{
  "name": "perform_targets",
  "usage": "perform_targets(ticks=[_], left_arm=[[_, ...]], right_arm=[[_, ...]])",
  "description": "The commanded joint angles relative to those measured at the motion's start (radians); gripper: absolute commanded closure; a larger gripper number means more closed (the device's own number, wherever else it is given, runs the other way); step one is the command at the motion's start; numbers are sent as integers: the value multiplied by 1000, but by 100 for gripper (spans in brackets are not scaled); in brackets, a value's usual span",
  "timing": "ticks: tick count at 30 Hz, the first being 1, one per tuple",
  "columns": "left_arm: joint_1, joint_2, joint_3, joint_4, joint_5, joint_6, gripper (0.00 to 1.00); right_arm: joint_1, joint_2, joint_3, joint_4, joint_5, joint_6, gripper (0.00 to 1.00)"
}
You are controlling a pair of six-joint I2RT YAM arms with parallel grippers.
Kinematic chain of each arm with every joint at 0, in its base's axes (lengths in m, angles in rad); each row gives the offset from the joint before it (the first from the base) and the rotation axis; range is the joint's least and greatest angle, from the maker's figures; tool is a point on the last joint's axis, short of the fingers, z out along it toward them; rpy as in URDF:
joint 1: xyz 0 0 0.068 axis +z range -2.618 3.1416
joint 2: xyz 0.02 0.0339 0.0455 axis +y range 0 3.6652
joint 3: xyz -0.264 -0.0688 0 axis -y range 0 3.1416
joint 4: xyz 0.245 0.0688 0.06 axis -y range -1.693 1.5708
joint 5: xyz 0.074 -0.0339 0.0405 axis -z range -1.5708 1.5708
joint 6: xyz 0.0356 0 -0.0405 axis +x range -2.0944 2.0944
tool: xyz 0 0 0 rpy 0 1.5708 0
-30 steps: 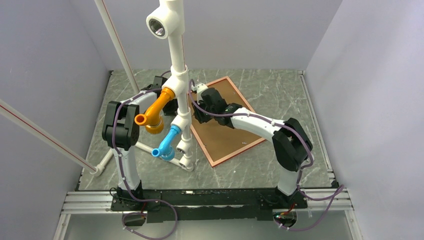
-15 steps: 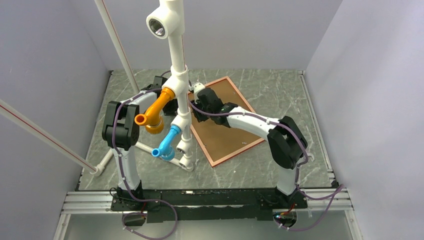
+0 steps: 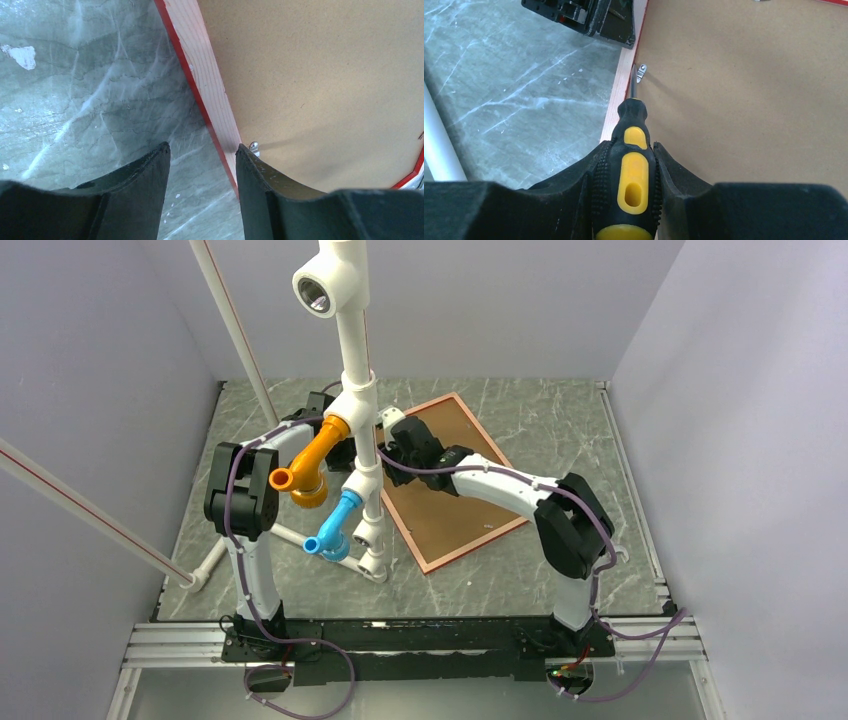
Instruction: Take the photo out of the frame
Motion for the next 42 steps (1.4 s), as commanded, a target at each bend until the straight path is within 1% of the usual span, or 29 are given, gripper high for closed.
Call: perform_targets(ticks=[1,4,8,11,14,17,20,23,24,27,28,30,33,37,40,42], left_arm=[[-3,21,29,-27,-4,4,44],[-4,23,31,-28,-2,4,44],[-3,27,33,-28,3,3,44],[-3,24,32,-29,4,3,44],[-1,19,29,-27,3,2,44],[-3,19,30,-28,4,1,44],[-3,16,26,-25,4,1,44],[-2,17,29,-27,7,2,43],[-2,16,30,-26,12,3,43],[-2,11,31,-23,26,8,42],[-3,7,28,-21,31,7,42],[-3,-5,13,-8,39,2,41],[-4,-20,-4,-1,45,-16,39],[-11,-54,-26,10,47,-32,38],[-21,-79,-52,0,57,-69,39],[-25,-107,-101,20,78,-117,39]], right_arm=[[2,-30,54,-4,-100,12,100],[3,-22,70,-53,-104,13,100],[7,-9,92,-137,-18,11,100],[9,-20,91,-163,37,12,100],[9,-32,88,-157,67,11,100],[12,-20,97,-151,163,10,100],[12,-20,81,-111,261,7,100],[12,-61,46,-88,316,20,100],[11,-96,18,-77,296,33,100],[-10,-245,-114,9,102,98,100],[-11,-286,-144,13,59,124,100],[-12,-326,-171,-35,-1,166,100],[-11,-368,-200,-154,-11,190,100],[-11,-450,-273,-215,-17,162,100],[-10,-451,-252,-292,-27,185,100],[-8,-446,-237,-342,-22,202,100]])
